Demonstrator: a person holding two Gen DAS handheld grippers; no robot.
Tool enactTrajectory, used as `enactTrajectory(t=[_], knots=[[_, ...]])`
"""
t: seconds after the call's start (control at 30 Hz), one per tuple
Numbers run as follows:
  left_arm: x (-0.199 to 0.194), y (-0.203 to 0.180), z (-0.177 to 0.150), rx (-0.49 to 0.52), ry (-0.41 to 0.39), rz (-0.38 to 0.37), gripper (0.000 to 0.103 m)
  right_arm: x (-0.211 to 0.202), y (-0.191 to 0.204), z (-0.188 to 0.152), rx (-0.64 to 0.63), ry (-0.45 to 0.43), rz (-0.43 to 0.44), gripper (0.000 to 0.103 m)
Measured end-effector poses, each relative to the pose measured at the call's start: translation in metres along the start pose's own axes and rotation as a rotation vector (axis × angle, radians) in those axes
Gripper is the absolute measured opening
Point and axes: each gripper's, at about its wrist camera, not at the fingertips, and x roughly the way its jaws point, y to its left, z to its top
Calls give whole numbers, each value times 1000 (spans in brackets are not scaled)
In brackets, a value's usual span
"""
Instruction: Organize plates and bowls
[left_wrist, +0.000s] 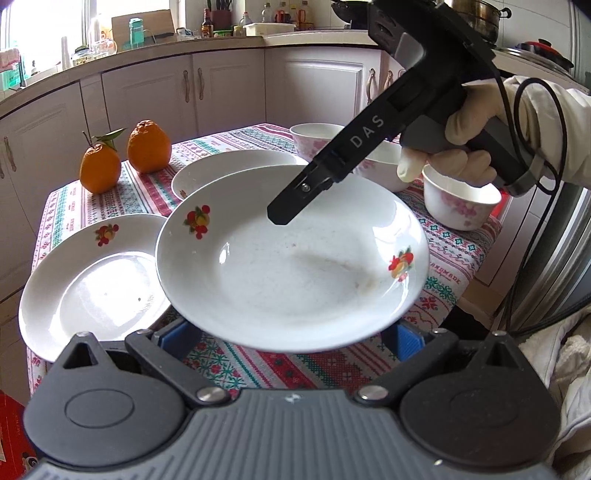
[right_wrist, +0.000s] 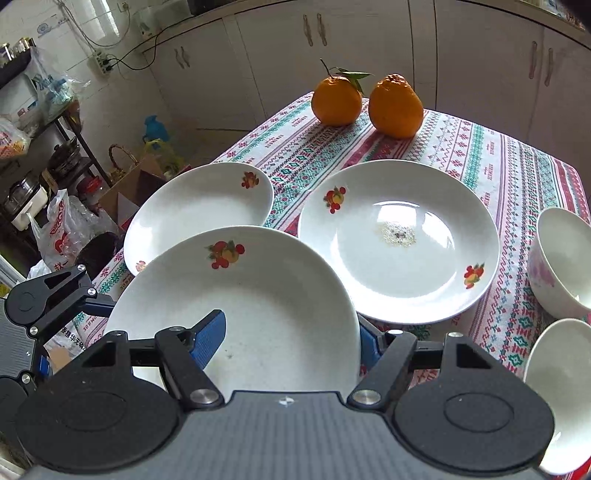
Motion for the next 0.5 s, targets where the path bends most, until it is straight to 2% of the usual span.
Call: enactTrajectory(t=[0.5], knots=[[-25, 62, -10, -90, 12, 131, 102, 54, 43, 67, -130, 12, 92, 78]])
